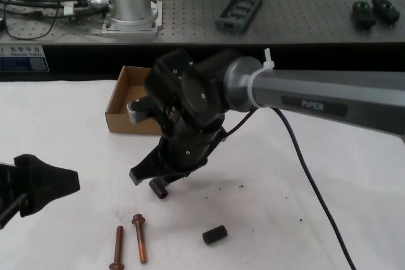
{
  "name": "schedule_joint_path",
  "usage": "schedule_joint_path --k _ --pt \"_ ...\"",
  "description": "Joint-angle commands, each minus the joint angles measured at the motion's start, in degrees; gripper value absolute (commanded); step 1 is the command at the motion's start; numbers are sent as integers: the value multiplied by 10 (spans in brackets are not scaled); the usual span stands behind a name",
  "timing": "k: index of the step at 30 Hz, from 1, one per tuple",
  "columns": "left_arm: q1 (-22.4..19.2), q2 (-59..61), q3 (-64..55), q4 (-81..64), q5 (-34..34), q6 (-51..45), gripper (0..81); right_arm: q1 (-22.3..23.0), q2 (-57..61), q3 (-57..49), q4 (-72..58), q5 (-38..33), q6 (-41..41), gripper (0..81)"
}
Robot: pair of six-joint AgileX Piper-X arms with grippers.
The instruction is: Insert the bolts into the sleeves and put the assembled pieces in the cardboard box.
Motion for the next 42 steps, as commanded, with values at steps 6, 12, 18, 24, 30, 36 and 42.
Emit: schedule_joint_path --k 6,12,18,24,30,36,42 --pt "-3 -4 -2 -8 0 -3 452 -1 12 -11 18 -30 -6 271" --pt "-3 -4 -2 -8 0 -3 452 8 12 -11 13 -32 -4 271" --pt "-3 -4 -2 -8 0 -3 452 17 12 -11 9 -37 -4 271" --pt "-3 -4 -2 -8 0 -3 452 26 15 -11 -6 -43 -6 271" --pt "-3 -4 -2 2 1 -3 452 25 27 -11 -1 -43 -6 271" --pt "-3 -4 -2 6 1 -3 452 23 37 -12 11 -40 -1 249" --pt "-3 -4 -2 6 1 -3 452 23 41 -11 42 -14 -1 58"
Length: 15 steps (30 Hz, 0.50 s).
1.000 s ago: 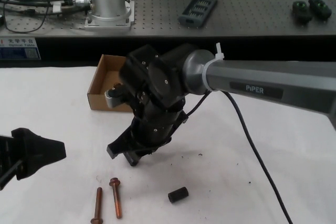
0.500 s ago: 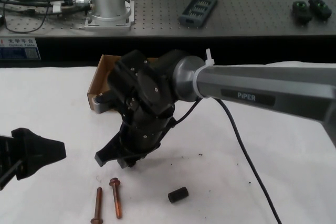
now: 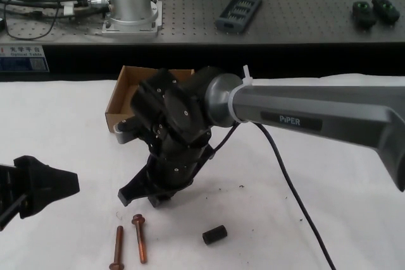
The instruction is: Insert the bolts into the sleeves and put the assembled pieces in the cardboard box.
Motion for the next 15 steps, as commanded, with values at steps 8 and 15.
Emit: schedule_joint_path --k 8,15 --pt "-3 -4 -2 1 3 0 452 -1 -8 -15 101 36 -5 50" --pt "-3 -4 -2 1 3 0 452 -1 -44 -15 146 65 -18 50"
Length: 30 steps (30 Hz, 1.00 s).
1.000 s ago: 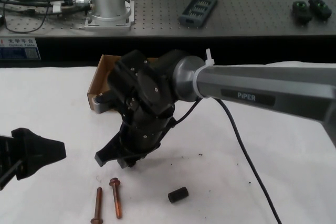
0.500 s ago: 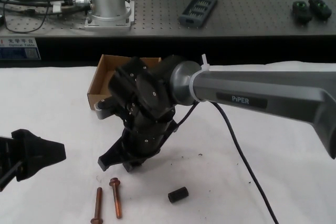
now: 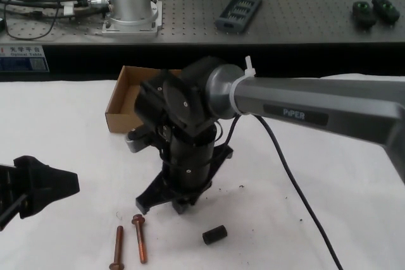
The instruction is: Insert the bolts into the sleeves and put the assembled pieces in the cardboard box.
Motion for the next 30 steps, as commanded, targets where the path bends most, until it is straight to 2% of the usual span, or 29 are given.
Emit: schedule_joint_path --k 1,8,11,13,16,18,30 --pt "-3 -4 -2 1 3 0 452 -1 -34 -2 41 12 -9 50" --pt "-3 -4 -2 1 3 0 452 1 -35 -2 77 -24 -30 48" --pt "-3 -4 -2 1 3 0 452 1 -35 -2 84 -24 -30 8" --pt "-3 -4 -2 1 3 0 452 1 -35 -2 84 -24 -30 85" --pt "-3 -4 -2 1 3 0 452 1 -35 -2 83 -24 -30 253" --pt "-3 -4 -2 1 3 0 452 1 -35 -2 81 -24 -30 328" --pt "-3 -4 -2 1 3 0 452 2 -30 -2 62 -28 -42 337"
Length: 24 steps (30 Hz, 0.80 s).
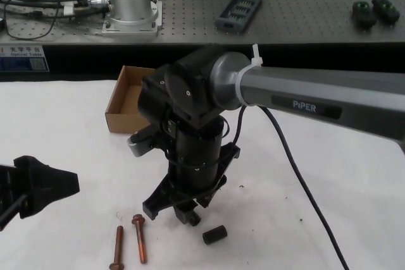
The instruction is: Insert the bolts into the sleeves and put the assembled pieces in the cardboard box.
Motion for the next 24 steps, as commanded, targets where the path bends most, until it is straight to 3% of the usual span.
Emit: schedule_joint_path --k 1,15,17,21,22,24 --pt "-3 -4 -2 1 3 0 452 1 -5 -2 -10 -13 -10 337" --pt "-3 -4 -2 1 3 0 452 1 40 2 -11 -25 -10 330" --pt "-3 -4 -2 1 3 0 452 1 45 2 -14 -19 -9 263" --pt "-3 -4 -2 1 3 0 452 -1 47 2 -11 7 -9 6" --pt "-3 -4 -2 1 -1 0 452 -2 44 2 -11 1 -9 49" --pt "-3 -4 -2 1 -15 -9 452 -4 37 1 -15 -4 0 46"
